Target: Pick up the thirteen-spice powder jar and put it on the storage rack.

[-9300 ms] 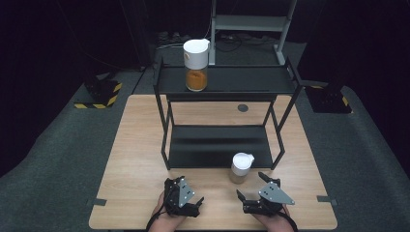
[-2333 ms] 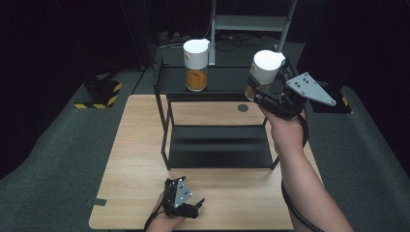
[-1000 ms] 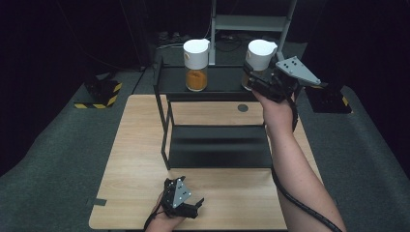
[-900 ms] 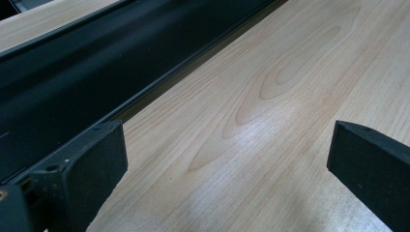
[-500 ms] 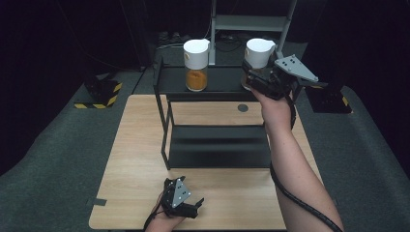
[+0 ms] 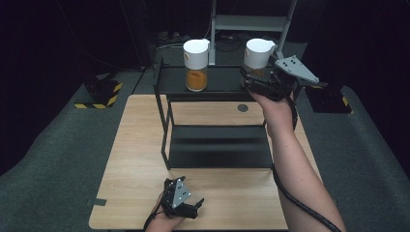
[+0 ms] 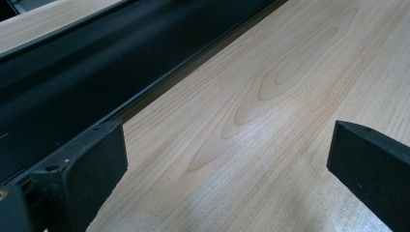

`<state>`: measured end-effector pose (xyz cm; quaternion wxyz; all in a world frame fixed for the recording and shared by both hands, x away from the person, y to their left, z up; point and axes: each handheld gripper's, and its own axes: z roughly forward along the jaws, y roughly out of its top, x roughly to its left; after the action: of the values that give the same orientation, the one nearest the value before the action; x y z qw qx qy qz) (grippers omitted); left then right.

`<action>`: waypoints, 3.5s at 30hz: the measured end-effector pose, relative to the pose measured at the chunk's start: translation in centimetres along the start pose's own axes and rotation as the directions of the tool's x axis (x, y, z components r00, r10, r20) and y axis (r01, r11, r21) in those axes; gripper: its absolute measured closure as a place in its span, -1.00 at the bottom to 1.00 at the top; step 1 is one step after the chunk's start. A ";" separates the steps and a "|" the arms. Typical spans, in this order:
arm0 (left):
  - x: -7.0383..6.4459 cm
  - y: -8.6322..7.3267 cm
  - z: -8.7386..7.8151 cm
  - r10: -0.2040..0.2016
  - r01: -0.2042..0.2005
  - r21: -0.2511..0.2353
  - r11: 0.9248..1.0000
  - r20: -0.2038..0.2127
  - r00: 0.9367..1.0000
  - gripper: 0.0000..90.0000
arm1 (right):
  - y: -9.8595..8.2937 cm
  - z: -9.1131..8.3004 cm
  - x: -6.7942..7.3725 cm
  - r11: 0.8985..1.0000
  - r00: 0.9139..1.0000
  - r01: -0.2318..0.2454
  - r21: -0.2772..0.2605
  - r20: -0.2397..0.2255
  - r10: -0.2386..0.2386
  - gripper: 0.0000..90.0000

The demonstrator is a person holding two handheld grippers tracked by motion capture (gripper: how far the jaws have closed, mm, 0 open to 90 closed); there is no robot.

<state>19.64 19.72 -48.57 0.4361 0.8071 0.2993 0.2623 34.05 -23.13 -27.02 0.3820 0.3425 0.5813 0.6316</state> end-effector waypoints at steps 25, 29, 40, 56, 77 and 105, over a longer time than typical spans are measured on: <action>-0.2 0.2 0.1 0.006 -0.005 0.009 1.000 -0.006 1.000 -0.98 | -0.7 -3.4 0.5 0.999 0.998 0.032 -0.005 -0.045 -0.032 -1.00; -0.1 0.1 0.1 0.000 0.000 0.008 1.000 -0.003 1.000 -0.98 | -1.0 -4.4 0.5 0.999 0.998 0.032 -0.012 -0.056 -0.033 -1.00; 0.0 0.2 0.1 0.004 -0.004 0.013 1.000 0.001 1.000 -0.98 | -2.3 -6.3 0.6 0.999 0.996 0.048 -0.001 -0.077 -0.048 -1.00; 0.1 0.3 0.2 0.010 -0.010 0.016 1.000 0.012 1.000 -0.98 | -4.7 -8.6 1.3 0.994 0.990 0.099 0.041 -0.100 -0.095 -1.00; -0.2 0.0 -0.1 0.023 -0.023 0.005 1.000 0.009 1.000 -0.98 | -12.1 -12.2 0.3 0.979 0.988 0.120 0.167 -0.113 -0.102 -1.00; 0.2 0.3 0.1 0.048 -0.049 0.015 0.999 0.046 0.998 -0.98 | -21.2 -16.6 1.8 0.912 0.976 0.195 0.361 -0.166 -0.143 -1.00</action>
<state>19.88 19.72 -48.34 0.4298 0.8234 0.2717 0.2519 20.44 -28.71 -49.64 0.3225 0.3137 0.7433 0.4950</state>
